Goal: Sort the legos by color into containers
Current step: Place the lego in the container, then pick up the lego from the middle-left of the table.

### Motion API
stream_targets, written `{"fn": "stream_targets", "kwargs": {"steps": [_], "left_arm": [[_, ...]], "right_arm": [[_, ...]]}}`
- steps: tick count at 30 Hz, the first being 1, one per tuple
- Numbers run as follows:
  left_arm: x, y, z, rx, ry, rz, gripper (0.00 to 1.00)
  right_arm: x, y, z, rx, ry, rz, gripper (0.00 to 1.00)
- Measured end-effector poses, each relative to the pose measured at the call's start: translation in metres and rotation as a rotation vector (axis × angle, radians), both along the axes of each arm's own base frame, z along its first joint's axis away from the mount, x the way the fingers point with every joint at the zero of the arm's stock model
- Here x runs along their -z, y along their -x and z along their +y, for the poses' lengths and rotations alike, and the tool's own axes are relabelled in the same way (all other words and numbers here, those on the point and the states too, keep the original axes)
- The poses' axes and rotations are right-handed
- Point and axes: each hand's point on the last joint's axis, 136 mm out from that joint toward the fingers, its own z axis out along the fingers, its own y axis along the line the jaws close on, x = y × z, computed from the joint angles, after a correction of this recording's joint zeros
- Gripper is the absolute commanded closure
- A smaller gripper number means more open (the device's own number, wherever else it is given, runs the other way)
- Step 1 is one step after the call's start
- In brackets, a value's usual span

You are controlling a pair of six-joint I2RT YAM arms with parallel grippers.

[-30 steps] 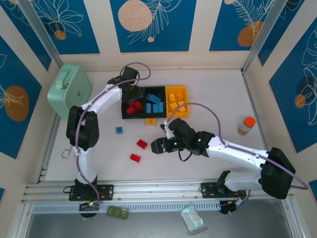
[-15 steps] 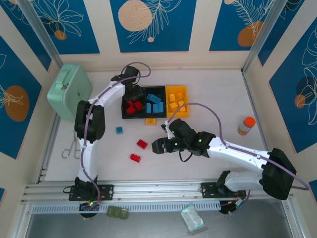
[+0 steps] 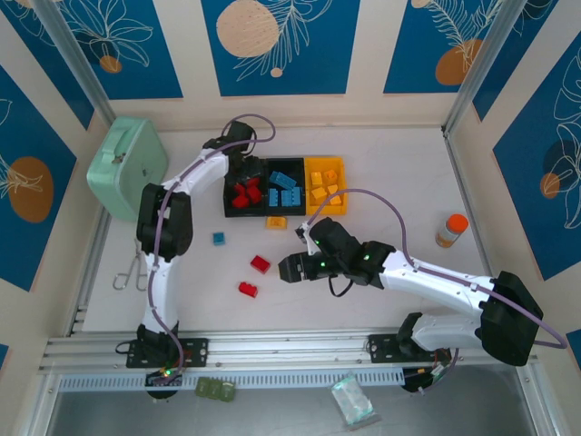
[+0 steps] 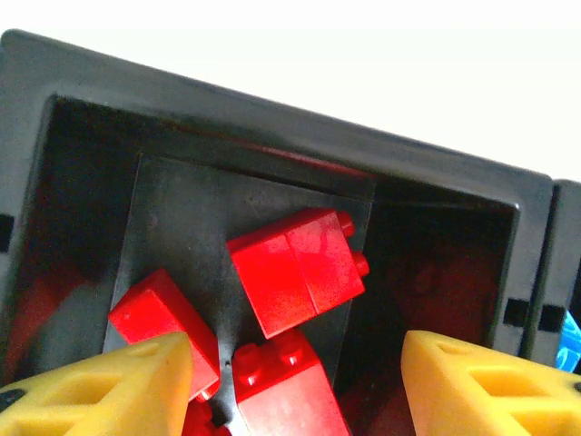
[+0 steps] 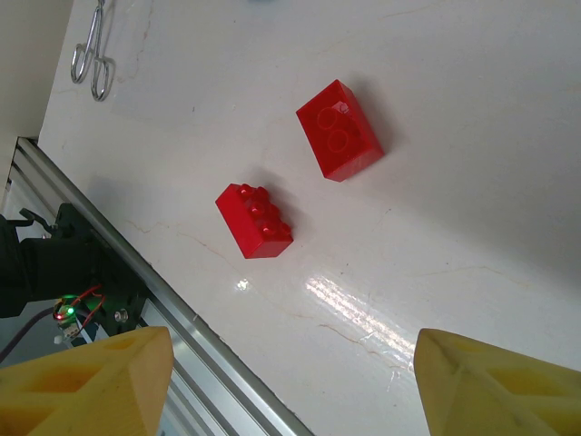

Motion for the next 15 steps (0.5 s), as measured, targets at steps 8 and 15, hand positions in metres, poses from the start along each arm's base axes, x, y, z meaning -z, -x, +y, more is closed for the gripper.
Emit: {"fn": "stream_targets", "kwargs": {"steps": [8,15], "left_arm": [[-0.04,0.031,0.002,0.032,0.059,-0.045,0.38],[-0.062,0.078,0.007,0.082,0.099,-0.07,0.38]], "right_arm": [[0.002,0.0,0.0,0.0,0.005,0.003,0.29],[0.002,-0.001,-0.001,0.007,0.012,-0.006,0.28]]}}
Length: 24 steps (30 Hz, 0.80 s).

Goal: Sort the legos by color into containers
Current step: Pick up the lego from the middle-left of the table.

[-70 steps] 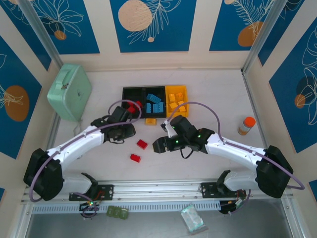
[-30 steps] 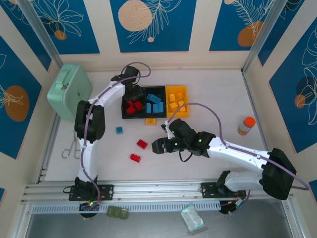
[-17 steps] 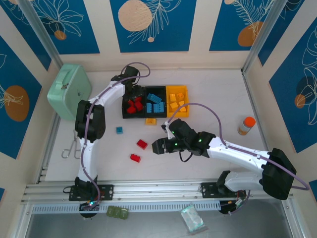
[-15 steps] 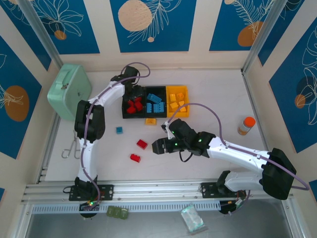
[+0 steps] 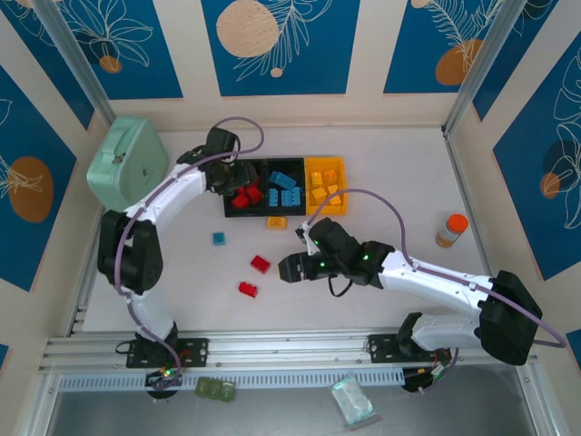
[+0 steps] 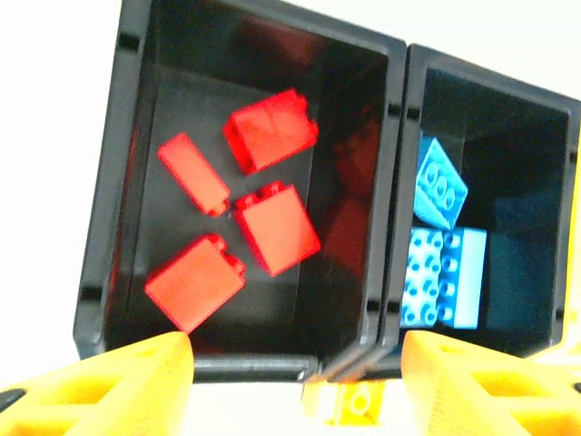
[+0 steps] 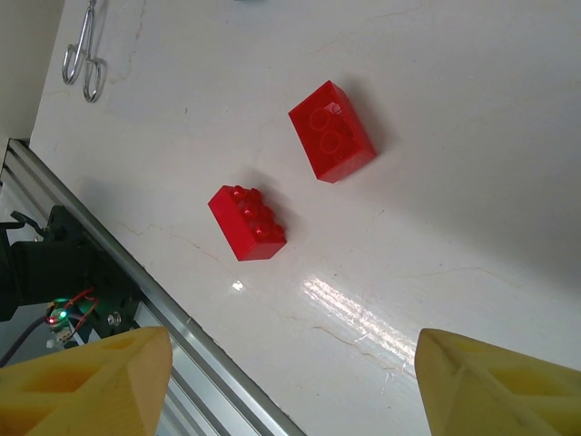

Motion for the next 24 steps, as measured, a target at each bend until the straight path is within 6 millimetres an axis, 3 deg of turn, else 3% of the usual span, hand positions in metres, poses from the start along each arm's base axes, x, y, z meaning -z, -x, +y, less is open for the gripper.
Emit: {"fn": "stream_targets", "kwargs": {"steps": [9,13,16,24], "left_arm": [[0.012,0.064,0.025,0.028,-0.047,0.04,0.37],[0.014,0.082,0.036,0.033,-0.077,0.035,0.36],[0.021,0.093,0.043,0.041,-0.099,0.043,0.36],[0.052,0.116,0.058,0.068,-0.178,0.102,0.31]], "right_arm": [[-0.004,-0.001,-0.002,0.005,-0.002,-0.017,0.28],[-0.003,-0.002,-0.006,0.014,0.015,-0.028,0.27],[-0.003,-0.004,-0.008,0.025,0.031,-0.036,0.2],[-0.019,-0.017,-0.01,0.065,0.041,-0.09,0.16]]}}
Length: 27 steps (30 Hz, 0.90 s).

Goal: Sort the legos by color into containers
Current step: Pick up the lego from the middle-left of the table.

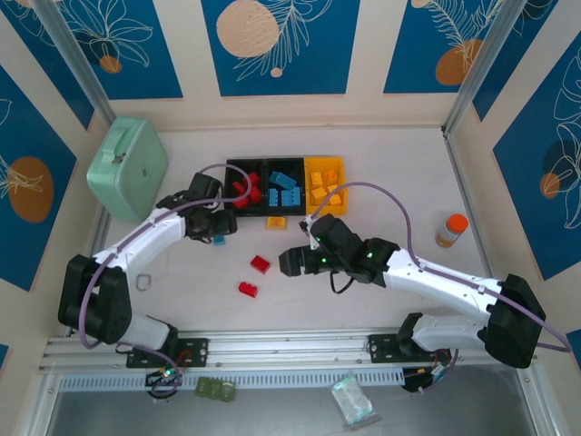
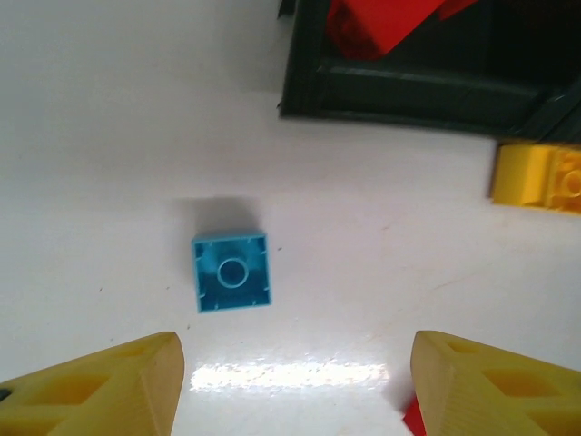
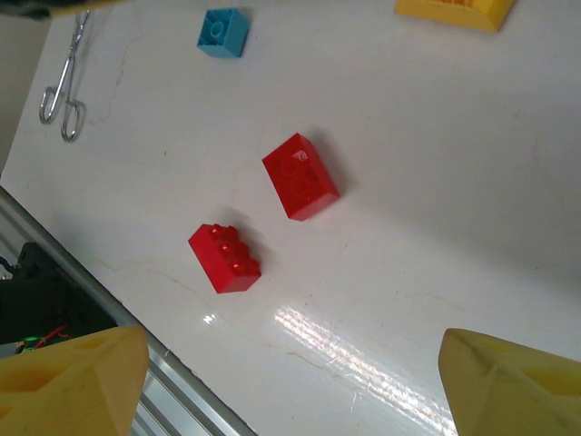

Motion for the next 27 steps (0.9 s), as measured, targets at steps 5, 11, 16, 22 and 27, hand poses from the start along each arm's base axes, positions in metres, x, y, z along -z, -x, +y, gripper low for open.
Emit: {"fn": "stream_targets", "kwargs": {"steps": [5,11,16,22,27], "left_arm": [[0.021,0.001,0.007,0.001,-0.059,0.039,0.31],[0.05,-0.003,0.014,-0.009,-0.124,0.078,0.36],[0.068,-0.006,0.017,-0.017,-0.148,0.095,0.51],[0.073,-0.011,0.016,-0.001,-0.151,0.088,0.69],[0.071,-0.008,0.015,0.008,-0.142,0.085,0.73]], "right_arm": [[-0.001,-0.001,0.004,-0.008,-0.001,-0.005,0.17],[0.005,0.001,0.007,-0.021,0.01,0.007,0.17],[0.004,0.001,0.008,-0.021,0.007,0.005,0.18],[0.004,0.001,0.008,-0.019,0.004,0.006,0.18],[0.007,0.001,0.009,-0.02,0.01,0.011,0.18]]}}
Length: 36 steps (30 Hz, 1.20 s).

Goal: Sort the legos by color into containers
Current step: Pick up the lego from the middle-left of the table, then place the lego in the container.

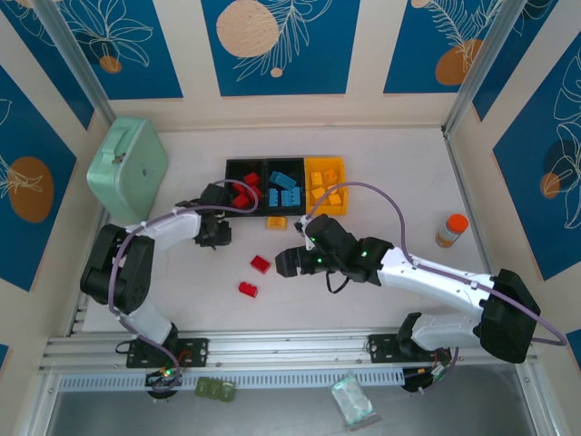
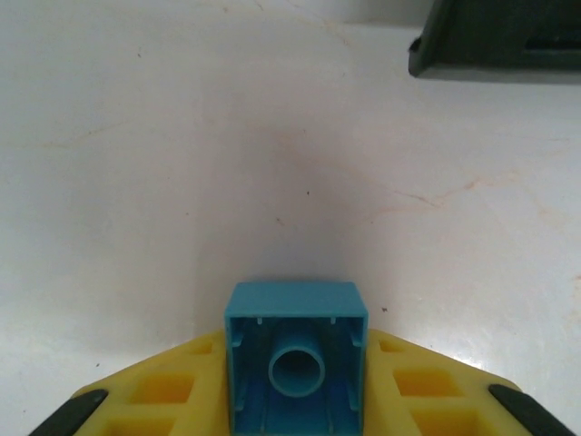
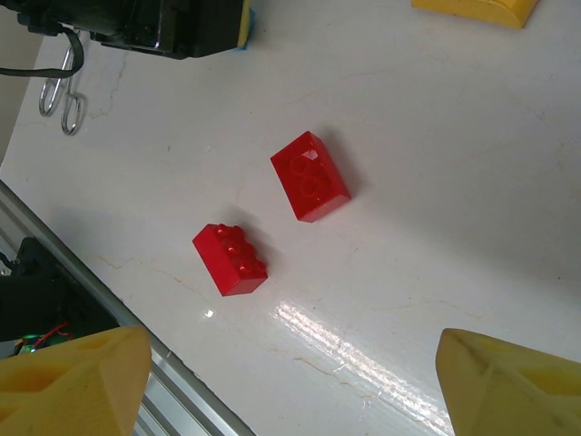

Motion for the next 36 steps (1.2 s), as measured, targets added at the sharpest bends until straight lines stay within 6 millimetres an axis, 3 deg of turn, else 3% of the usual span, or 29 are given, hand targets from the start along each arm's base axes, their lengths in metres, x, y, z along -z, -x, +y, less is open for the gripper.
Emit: {"fn": "stream_targets", "kwargs": {"steps": [9,17,22,26,32,36], "left_arm": [[-0.037,0.008,-0.018,0.037,0.116,-0.057,0.73],[-0.075,0.006,-0.078,0.15,0.215,-0.092,0.72],[-0.092,-0.016,-0.12,0.199,0.255,-0.115,0.72],[-0.095,-0.04,-0.149,0.224,0.263,-0.12,0.72],[-0.086,-0.074,-0.175,0.212,0.263,-0.104,0.72],[-0.082,-0.098,-0.191,0.21,0.259,-0.106,0.72]], "right_arm": [[0.005,-0.009,-0.008,0.039,0.015,0.013,0.18],[-0.004,-0.034,-0.048,0.201,0.015,0.03,0.18],[-0.013,-0.043,-0.086,0.335,-0.02,0.024,0.18],[-0.01,-0.044,-0.111,0.408,-0.019,0.035,0.18],[-0.01,-0.046,-0.132,0.475,-0.02,0.041,0.18],[-0.011,-0.048,-0.137,0.49,-0.029,0.044,0.18]]}}
